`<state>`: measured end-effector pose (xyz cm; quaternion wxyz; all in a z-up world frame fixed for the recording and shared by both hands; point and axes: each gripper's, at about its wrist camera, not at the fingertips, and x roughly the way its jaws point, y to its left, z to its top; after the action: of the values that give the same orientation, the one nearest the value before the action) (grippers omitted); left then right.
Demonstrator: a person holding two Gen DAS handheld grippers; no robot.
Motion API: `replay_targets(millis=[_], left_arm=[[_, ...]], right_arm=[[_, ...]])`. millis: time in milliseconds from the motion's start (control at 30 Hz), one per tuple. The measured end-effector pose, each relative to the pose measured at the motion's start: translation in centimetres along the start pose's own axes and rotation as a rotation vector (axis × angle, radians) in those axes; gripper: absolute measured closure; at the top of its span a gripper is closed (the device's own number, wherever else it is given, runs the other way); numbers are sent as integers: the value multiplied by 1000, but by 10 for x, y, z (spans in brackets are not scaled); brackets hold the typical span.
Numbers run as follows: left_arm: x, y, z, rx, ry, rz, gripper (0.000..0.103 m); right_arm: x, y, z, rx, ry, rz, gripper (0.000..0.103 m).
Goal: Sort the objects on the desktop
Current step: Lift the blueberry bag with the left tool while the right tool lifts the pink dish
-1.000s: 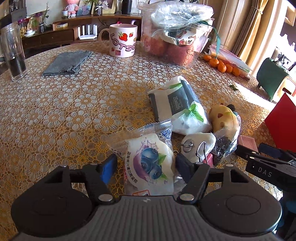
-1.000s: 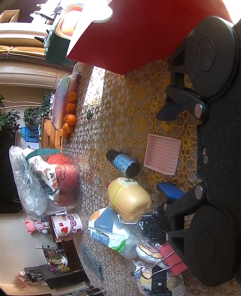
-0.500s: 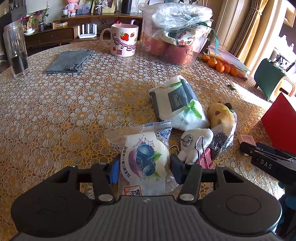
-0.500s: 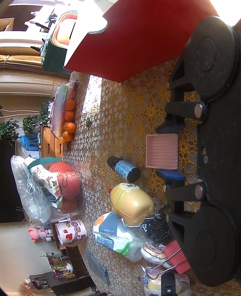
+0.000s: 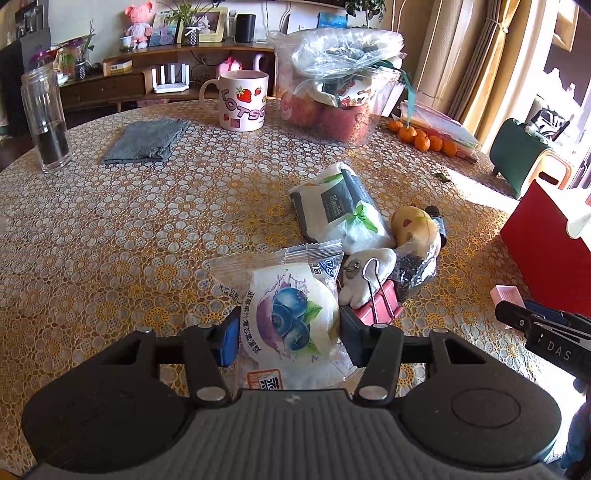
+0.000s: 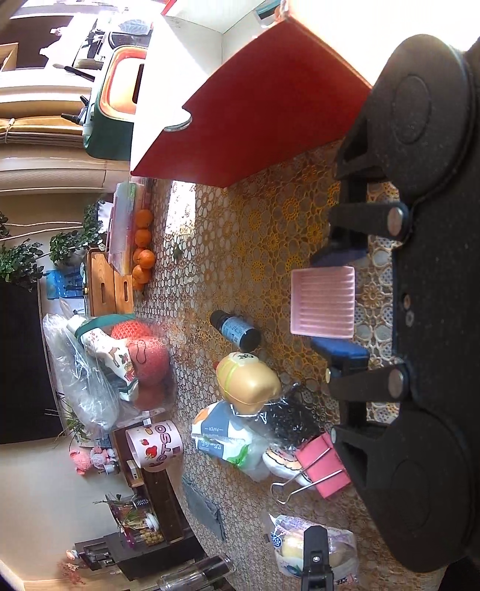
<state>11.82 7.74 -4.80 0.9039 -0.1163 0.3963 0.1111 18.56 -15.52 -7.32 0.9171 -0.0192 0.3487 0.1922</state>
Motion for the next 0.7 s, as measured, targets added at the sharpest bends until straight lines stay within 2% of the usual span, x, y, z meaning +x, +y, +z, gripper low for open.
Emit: replay_targets(millis=[300, 700], left_arm=[[-35, -22, -4, 41, -22, -54, 50], [-71, -74, -3, 164, -66, -140, 50]], right_arm=[[-52, -11, -4, 2, -35, 35, 63], [-113, -33, -1, 4, -92, 72, 63]])
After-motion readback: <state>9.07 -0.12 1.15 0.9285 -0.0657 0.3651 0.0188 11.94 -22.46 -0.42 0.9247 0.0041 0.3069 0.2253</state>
